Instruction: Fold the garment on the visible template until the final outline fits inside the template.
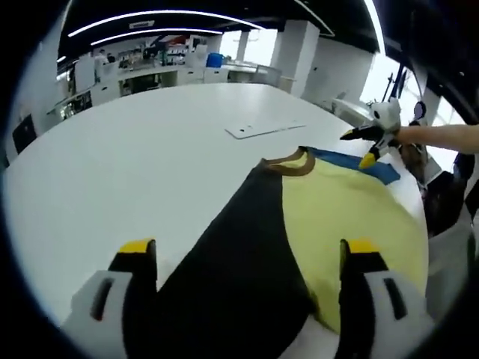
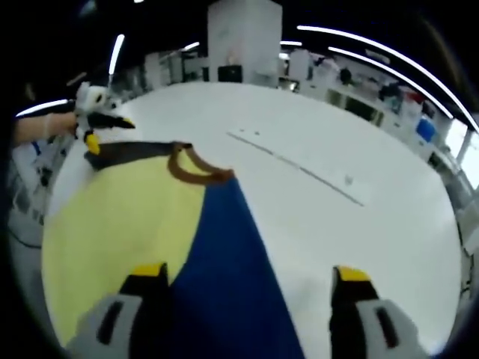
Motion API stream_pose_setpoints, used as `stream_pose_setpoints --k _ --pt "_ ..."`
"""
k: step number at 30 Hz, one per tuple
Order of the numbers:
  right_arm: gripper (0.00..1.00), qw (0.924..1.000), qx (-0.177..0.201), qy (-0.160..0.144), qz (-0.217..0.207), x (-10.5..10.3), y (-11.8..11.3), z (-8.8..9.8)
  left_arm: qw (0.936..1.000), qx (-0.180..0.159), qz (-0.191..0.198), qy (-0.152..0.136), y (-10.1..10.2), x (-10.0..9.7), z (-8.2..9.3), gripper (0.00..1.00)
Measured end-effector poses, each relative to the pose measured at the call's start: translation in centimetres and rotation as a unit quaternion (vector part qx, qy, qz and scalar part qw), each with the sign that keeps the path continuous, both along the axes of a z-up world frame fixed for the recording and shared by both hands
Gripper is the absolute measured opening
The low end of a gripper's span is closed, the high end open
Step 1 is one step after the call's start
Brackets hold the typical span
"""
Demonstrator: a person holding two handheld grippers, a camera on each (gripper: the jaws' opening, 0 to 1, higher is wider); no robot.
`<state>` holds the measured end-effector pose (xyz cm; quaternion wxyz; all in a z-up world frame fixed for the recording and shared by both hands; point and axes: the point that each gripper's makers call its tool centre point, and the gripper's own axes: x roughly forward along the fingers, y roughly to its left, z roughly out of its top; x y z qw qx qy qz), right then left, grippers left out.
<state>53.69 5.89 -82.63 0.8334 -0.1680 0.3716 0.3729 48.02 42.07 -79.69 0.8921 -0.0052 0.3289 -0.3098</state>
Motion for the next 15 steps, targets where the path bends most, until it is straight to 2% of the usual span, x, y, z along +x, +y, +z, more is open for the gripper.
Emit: stream_pose_setpoints --k 5,8,10,13,15 --pt "0.91 0.9998 0.008 0.008 -0.016 -1.0 -1.8 0.2 0.9995 -0.025 0.009 -0.014 -0.4 -1.3 1.3 0.99" --pt "0.89 0.9994 0.021 0.004 -0.027 -1.6 -2.4 1.0 0.9993 -0.029 0.007 -0.022 -0.8 -2.4 2.2 0.99" --pt "0.87 0.9988 0.029 0.001 -0.039 -2.3 -3.3 1.6 0.9989 -0.033 0.006 -0.033 -0.9 -2.8 2.9 0.99" --pt "0.86 0.9977 0.040 -0.002 -0.056 -3.7 -4.7 2.5 0.9969 -0.056 0.017 -0.052 -1.4 -3.6 4.3 0.99" --pt "0.85 0.9971 0.041 -0.003 -0.065 -4.2 -6.3 2.8 0.9960 -0.063 0.018 -0.061 -1.7 -4.3 4.9 0.99"
